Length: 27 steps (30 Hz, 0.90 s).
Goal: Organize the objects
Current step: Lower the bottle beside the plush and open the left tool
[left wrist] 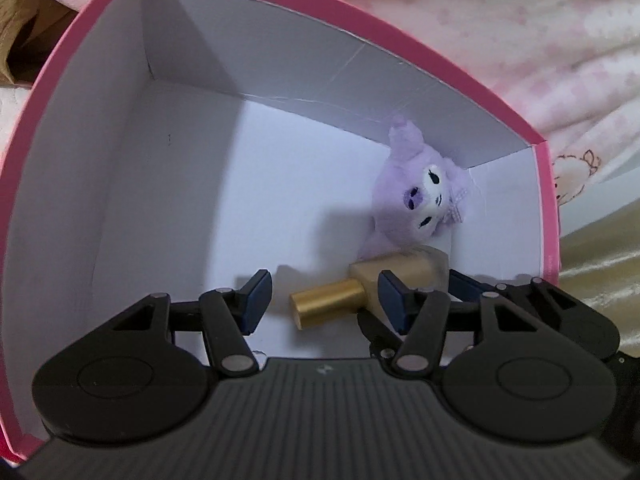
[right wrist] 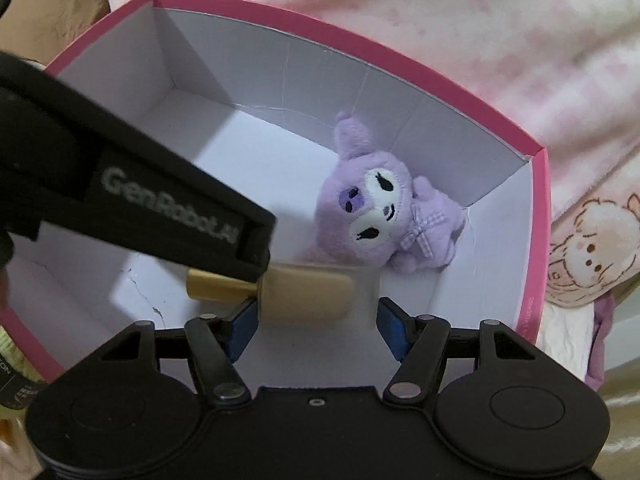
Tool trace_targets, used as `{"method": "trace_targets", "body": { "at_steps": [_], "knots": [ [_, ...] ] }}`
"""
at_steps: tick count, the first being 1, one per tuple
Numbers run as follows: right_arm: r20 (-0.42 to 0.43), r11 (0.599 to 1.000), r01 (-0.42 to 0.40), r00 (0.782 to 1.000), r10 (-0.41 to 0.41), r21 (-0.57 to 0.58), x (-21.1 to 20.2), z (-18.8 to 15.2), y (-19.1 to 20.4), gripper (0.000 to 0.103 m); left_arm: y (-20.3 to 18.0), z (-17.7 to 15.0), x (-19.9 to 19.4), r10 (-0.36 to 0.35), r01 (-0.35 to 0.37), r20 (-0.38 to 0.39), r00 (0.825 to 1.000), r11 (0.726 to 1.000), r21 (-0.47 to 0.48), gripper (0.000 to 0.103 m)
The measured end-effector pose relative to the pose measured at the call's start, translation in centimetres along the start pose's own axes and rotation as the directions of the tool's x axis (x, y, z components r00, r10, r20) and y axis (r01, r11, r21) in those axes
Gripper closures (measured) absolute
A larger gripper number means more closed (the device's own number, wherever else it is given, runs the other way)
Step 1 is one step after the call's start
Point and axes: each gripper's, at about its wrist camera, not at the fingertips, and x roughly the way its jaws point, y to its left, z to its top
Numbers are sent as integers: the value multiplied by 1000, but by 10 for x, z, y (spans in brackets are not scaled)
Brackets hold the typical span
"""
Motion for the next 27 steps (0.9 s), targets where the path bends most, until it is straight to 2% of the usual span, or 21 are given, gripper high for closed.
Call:
{"method": "trace_targets", "body": {
  "at_steps": [4,6,8,9,10,11,13,16,18,22,27],
  "knots": [
    [25,1000,25,999,-25,-6,-5,-4,0,35,3,-4,1,-14,13,-25,1000,1000,-23,46],
    [60,1000,17,998,-16,-7,-11,-7,1,45,3,-6,1,-14,13,-26,1000,1000,-23,48],
    [82,1000,0,997,1,-20,-17,-9,3,64,0,-8,2,-14,14,-18,1000,1000,-12,55],
    [81,999,-2,997,5,-35,-18,-11,5,70,-1,-9,4,-19,19,-20,1000,1000,-10,56],
    [82,998,9,997,-5,-56,-18,-12,8,80,-4,-14,6,-23,22,-26,999,1000,-10,59],
    [91,996,37,995,-30,-80,-19,-14,12,83,-7,-16,8,-30,29,-36,999,999,-16,63],
    [108,993,79,992,-69,-92,-18,-17,13,84,-9,-18,12,-45,44,-43,998,999,-25,65],
    [123,996,82,989,-78,-32,-17,-17,0,84,-13,-20,14,-70,69,-17,997,996,-49,66],
    [128,995,97,987,-92,-32,-16,-19,-4,84,-17,-21,13,-75,75,-2,997,996,-41,66],
    [154,999,18,988,-23,33,-27,-27,-18,84,-28,-23,2,-24,22,34,999,999,49,65],
    [248,981,-122,965,82,150,-64,-55,-35,78,-33,-32,-24,10,-19,65,998,989,147,50]
  ]
}}
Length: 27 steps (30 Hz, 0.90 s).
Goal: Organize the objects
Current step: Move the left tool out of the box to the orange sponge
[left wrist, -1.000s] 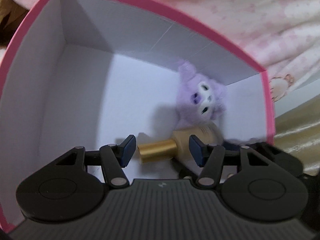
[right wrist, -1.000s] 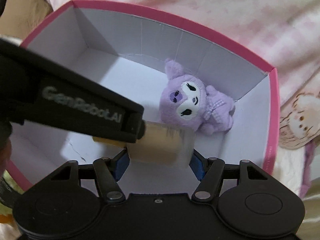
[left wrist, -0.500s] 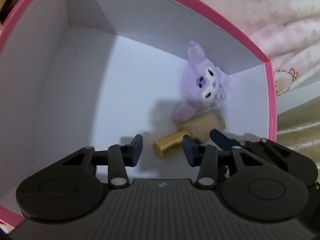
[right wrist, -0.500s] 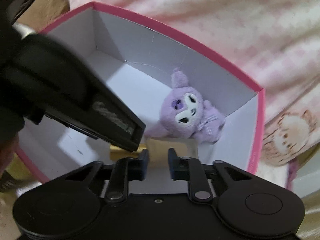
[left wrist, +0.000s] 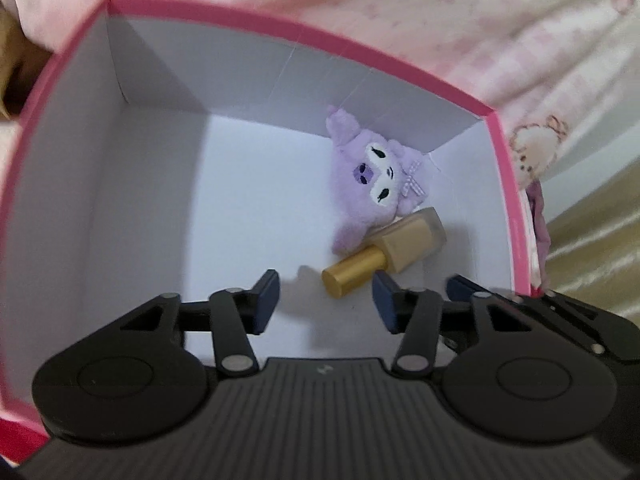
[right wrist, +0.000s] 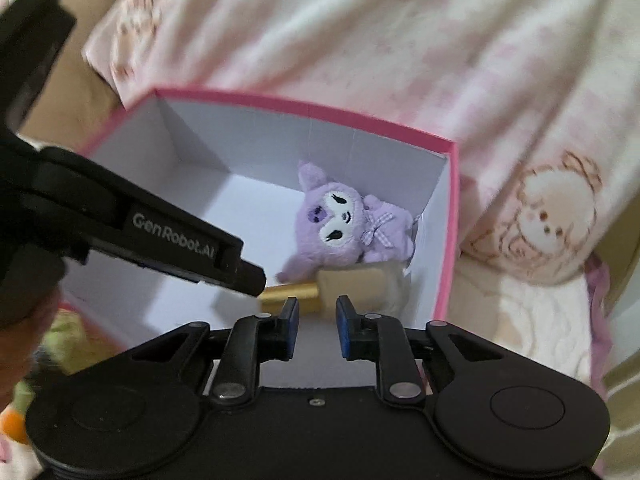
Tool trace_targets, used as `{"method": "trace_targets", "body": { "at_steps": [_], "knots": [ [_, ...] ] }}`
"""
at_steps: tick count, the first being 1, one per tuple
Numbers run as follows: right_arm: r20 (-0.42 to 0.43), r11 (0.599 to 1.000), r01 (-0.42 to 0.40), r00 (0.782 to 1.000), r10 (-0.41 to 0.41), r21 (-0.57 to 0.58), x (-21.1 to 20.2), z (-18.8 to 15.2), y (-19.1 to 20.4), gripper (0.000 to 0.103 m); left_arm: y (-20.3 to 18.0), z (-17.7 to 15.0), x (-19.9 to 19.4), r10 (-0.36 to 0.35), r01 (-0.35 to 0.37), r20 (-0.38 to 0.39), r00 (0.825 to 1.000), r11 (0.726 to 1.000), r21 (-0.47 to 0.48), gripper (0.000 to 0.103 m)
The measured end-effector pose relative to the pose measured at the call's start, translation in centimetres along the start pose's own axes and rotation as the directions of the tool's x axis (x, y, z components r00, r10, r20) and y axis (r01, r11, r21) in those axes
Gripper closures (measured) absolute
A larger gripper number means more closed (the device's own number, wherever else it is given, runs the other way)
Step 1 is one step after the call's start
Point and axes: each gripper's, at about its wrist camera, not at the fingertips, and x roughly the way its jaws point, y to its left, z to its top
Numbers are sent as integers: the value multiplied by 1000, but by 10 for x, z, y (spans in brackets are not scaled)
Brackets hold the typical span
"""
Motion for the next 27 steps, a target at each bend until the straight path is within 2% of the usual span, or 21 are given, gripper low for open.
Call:
{"method": "trace_targets", "body": {
  "at_steps": [5,10,15,20,27],
  "knots": [
    [26,995,-81,996,80,59,-40,-13,-21,74,0,-8,-34,-3,5,-17,1000,997,74,46],
    [48,992,-118,992,115,51,-79,-5,-14,70,-4,-19,-73,-19,24,-43,999,992,125,45],
    [85,988,-149,986,146,35,-112,-6,-4,61,-15,-31,-122,21,-13,-32,999,973,231,42],
    [98,982,-186,978,183,25,-150,-12,12,51,-18,-44,-169,33,-27,-16,999,954,297,36],
    [66,965,-260,964,259,12,-190,-28,43,47,-7,-78,-216,32,-29,-2,999,931,364,32]
  ]
}}
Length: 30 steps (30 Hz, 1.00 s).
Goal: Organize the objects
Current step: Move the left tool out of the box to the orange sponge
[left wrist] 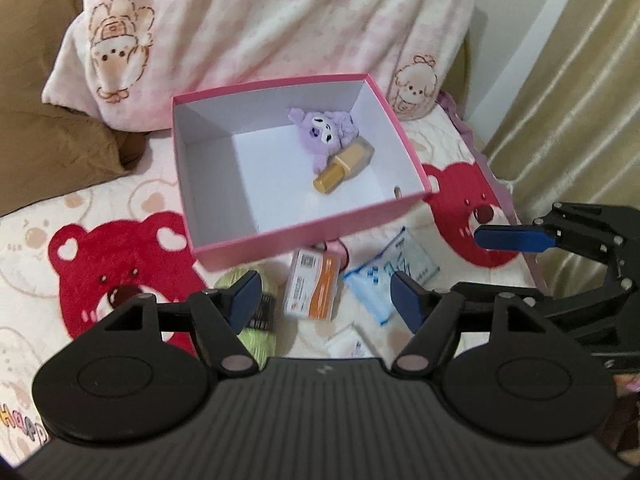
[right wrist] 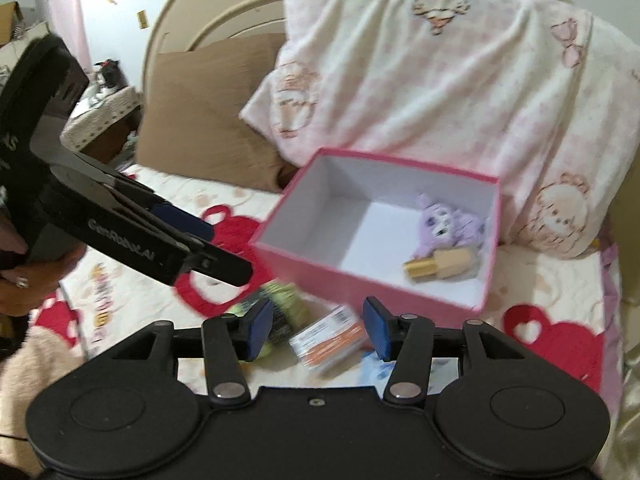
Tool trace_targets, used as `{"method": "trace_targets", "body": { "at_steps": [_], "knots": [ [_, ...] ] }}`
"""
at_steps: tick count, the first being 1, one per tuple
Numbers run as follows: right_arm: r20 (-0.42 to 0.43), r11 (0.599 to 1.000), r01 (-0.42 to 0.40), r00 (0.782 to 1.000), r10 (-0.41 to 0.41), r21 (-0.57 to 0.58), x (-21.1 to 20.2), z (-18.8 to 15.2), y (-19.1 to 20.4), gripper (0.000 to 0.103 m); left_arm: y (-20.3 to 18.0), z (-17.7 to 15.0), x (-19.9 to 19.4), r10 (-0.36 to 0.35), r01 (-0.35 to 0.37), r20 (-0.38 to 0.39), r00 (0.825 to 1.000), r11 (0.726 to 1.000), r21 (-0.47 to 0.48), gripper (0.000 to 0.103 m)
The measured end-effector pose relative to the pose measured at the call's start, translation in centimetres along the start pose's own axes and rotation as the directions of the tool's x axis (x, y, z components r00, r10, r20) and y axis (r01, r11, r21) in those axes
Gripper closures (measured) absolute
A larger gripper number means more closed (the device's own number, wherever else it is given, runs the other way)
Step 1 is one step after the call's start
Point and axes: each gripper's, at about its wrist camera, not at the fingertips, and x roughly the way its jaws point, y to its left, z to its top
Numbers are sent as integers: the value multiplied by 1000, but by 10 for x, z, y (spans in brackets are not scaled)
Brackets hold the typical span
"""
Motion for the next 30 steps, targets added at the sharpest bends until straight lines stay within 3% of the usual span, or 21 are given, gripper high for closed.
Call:
{"method": "trace_targets", "body": {
  "at_steps": [7,13,20,30],
  "knots": [
    [-25,997,-47,999,46,-60,-10,-20,44,37,15,-42,-14,-54,55,21,998,998,-34,28],
    [-92,992,-94,992,87,-78,7,-41,65,37,40,-71,-3,-62,62,5,998,994,-85,28],
    [-161,984,-163,976,150,-75,52,-63,77,37,66,-99,25,-61,55,-40,997,990,-127,28],
    [-230,979,-182,960,159,-86,126,-93,94,37,87,-130,68,-89,77,-74,993,985,-155,28]
  ]
}}
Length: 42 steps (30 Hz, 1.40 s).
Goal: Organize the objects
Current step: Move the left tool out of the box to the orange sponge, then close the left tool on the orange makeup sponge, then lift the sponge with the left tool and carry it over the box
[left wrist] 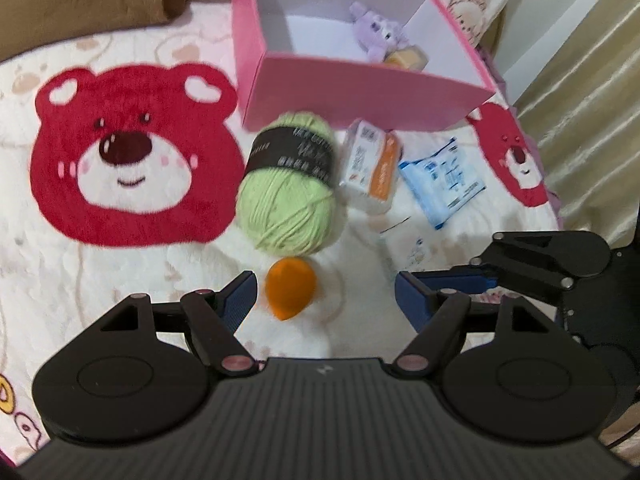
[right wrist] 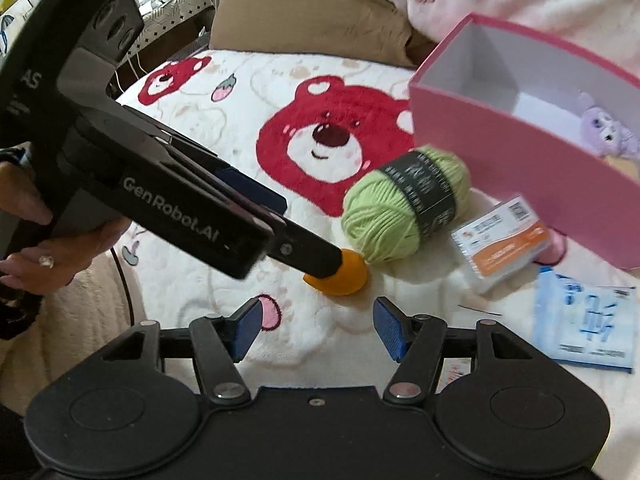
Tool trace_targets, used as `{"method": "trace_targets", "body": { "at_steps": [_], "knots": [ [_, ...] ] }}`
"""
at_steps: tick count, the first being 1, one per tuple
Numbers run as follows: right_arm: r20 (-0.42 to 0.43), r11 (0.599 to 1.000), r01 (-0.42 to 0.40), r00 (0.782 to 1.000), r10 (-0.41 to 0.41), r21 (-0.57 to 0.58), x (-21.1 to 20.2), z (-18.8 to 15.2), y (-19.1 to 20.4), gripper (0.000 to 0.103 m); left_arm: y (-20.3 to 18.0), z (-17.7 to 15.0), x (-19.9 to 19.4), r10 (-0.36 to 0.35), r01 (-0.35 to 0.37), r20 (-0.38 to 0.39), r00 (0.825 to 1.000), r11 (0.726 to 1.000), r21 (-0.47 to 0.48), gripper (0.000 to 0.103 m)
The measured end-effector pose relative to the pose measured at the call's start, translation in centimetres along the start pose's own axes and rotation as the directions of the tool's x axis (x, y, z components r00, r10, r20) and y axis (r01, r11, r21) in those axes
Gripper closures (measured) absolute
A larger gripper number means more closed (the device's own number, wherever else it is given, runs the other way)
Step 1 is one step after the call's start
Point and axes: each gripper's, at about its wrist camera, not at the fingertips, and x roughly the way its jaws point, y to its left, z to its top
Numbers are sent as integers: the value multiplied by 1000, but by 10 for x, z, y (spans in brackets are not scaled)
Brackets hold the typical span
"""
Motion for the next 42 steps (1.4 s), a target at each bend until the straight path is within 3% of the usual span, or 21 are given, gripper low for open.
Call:
{"method": "trace_targets", "body": {
  "at_steps": [5,8,12,16,18,19,21,29,42],
  "knots": [
    [7,1000,-3,1000,3,15,30,-9,-1,37,12,-9,20,16,-16,1,1000,1000,-6,28],
    [5,1000,9,1000,-9,0,47,-12,-1,37,22,-12,36,-30,28,-39,999,998,-64,30],
    [2,1000,24,1000,-24,-11,71,-13,-1,37,22,-17,44,14,-15,-8,1000,998,-64,31],
    [38,994,94,995,-92,-51,84,-17,3,38,22,-21,50,43,-40,48,998,997,-61,43],
    [65,990,120,991,-116,-76,85,-20,5,41,22,-22,53,40,-37,58,998,998,-55,54],
    [78,990,119,991,-112,-82,84,-21,6,49,22,-22,55,28,-26,49,998,999,-46,64],
    [94,988,120,989,-111,-95,80,-22,8,54,18,-24,57,38,-38,27,999,999,-17,68],
    [159,982,154,978,-135,-112,45,-31,10,56,9,-24,38,-51,52,59,997,998,-17,69],
    [228,979,196,957,-180,-52,-24,-44,1,55,-46,-23,3,-145,137,133,981,988,64,69]
  ]
}}
